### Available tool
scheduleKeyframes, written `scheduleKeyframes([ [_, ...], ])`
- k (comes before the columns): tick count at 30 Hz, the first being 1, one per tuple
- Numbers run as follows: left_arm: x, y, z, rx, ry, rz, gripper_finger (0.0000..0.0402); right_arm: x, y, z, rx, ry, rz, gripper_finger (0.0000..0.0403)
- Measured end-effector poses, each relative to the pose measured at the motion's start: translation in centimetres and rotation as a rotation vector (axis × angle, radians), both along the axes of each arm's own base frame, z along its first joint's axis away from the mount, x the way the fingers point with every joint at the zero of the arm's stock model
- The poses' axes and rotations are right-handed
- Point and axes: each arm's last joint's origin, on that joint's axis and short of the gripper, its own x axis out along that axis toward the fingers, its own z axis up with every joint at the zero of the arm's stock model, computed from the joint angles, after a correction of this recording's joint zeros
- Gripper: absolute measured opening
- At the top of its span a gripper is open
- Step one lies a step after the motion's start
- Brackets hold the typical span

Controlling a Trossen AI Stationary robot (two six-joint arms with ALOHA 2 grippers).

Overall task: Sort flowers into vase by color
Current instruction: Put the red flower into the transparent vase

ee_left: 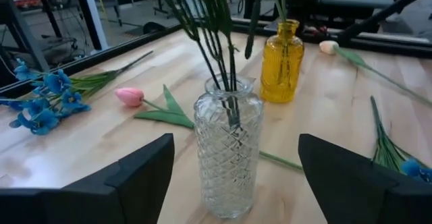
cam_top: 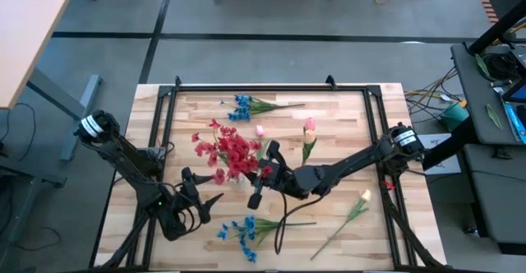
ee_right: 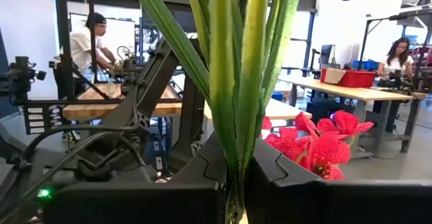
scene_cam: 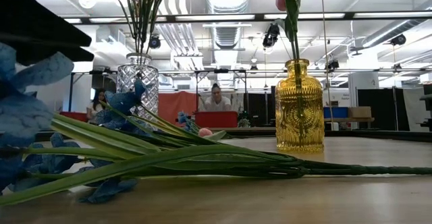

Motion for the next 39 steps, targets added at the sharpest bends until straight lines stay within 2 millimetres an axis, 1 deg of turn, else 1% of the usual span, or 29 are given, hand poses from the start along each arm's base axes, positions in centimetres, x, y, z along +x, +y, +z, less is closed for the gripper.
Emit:
scheduleKeyframes([
  [4, 0.1, 0.1, -0.6, 0.008, -0.026, -0.001, 0.0300, 0.1, -0.1, -0.1, -0.004, 0.012, -0.003, 0.0013],
  [8, 0.7, 0.1, -1.5, 0.007, -0.039, 0.011, 0.0301, 0.1, -0.2, -0.3, -0.009, 0.027, -0.004, 0.0013],
  [15, 1.4, 0.0, -4.1, 0.074, -0.035, 0.068, 0.0301, 0.1, -0.2, -0.2, -0.009, 0.025, -0.004, 0.0013],
  [20, 1.9, 0.1, -5.5, 0.053, -0.043, 0.100, 0.0301, 0.1, -0.2, -0.2, -0.009, 0.024, -0.005, 0.0013],
  [27, 2.9, -0.1, -6.2, 0.028, -0.049, 0.106, 0.0301, 0.2, -0.4, -0.2, 0.000, 0.017, -0.009, 0.0013],
  [33, 3.9, -0.6, -5.9, 0.064, -0.027, 0.098, 0.0301, 0.2, -0.4, -0.2, -0.001, 0.017, -0.004, 0.0013],
  [39, 4.5, -0.1, -5.9, 0.082, -0.015, 0.124, 0.0300, 0.2, -0.4, -0.2, -0.001, 0.013, 0.020, 0.0013],
])
